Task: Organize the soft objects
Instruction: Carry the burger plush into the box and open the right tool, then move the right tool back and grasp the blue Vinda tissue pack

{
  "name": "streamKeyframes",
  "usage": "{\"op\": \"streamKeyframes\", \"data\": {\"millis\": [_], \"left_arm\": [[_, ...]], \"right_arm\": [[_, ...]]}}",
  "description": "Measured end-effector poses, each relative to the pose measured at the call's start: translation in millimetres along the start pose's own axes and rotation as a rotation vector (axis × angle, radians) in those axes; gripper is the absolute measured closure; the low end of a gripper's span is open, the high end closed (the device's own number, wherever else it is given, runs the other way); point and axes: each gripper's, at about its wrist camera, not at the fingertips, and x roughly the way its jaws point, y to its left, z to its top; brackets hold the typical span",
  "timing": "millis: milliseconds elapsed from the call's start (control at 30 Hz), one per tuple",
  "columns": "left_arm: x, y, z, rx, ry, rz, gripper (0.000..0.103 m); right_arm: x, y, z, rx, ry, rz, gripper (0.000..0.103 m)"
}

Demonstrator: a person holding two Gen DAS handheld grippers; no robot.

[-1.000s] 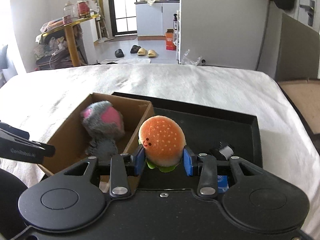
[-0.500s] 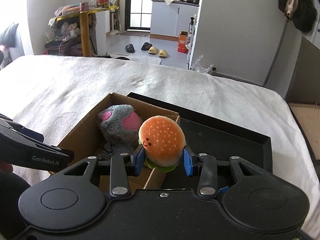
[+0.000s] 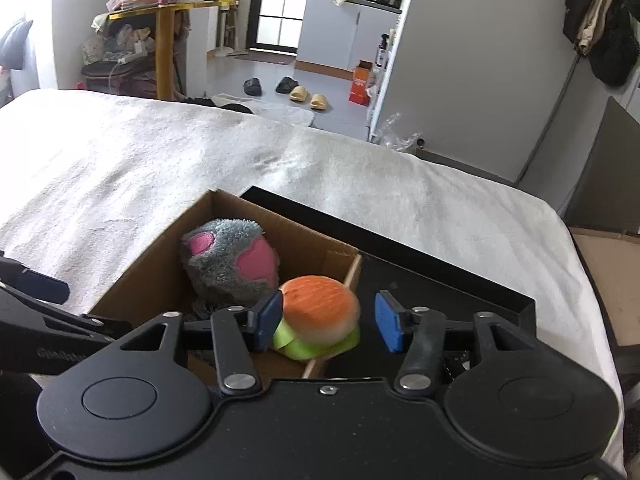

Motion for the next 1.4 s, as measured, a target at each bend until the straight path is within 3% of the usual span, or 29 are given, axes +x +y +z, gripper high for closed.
{"op": "streamKeyframes", "data": {"millis": [600,800,1400], "left_arm": [[-9,-12,-1,0.047,-0.003,0.031,0.04],[-14,-19,-1,0.058,-0.015,0.082,0.04],[-12,-68,1,0.194,-0.001,0.19,0.04]], "right_arm": [[-7,-45,-49,0.137,0.063,-0.056,0.041],[-8,-65,-70,0.219,0.089,-0.043,0.04],[21,-107,-108,0.299,0.131,-0.059,0.028]]}}
